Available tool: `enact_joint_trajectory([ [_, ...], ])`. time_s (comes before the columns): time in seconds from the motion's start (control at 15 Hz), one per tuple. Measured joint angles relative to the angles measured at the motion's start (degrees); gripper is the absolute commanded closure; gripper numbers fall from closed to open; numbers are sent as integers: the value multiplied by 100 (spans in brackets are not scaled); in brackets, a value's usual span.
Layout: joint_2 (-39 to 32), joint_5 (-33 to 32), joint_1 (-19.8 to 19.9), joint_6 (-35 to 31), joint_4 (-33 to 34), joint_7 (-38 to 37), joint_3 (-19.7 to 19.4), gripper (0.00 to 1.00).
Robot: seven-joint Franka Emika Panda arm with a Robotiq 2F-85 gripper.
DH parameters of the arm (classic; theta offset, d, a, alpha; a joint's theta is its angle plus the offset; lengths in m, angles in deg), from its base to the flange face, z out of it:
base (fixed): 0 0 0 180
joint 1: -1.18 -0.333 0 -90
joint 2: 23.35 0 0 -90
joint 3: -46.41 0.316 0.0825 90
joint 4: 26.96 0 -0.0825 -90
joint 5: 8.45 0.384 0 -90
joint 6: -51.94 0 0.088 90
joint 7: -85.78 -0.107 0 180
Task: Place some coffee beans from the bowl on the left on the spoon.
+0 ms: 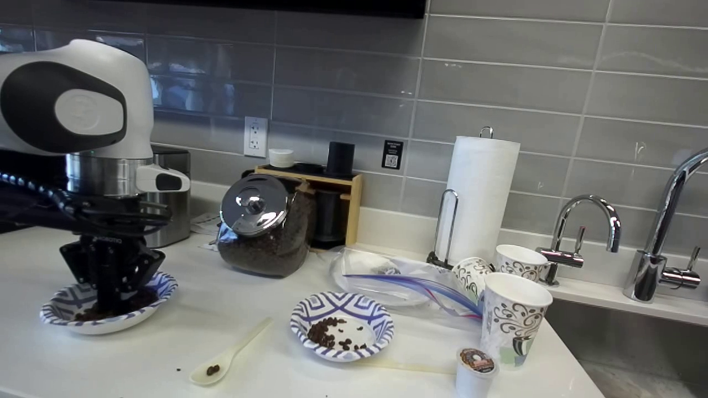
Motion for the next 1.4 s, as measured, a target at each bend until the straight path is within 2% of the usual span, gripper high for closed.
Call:
enact_joint_trajectory([
  [0.6, 9, -3, 44, 0, 67, 0, -39, 98],
  [1.0, 361, 191, 215, 33, 60, 259, -98, 98],
  [1.13, 547, 351, 248, 176, 59, 450, -117, 98],
  [1.4, 936, 448, 332, 963, 58, 572, -254, 98],
])
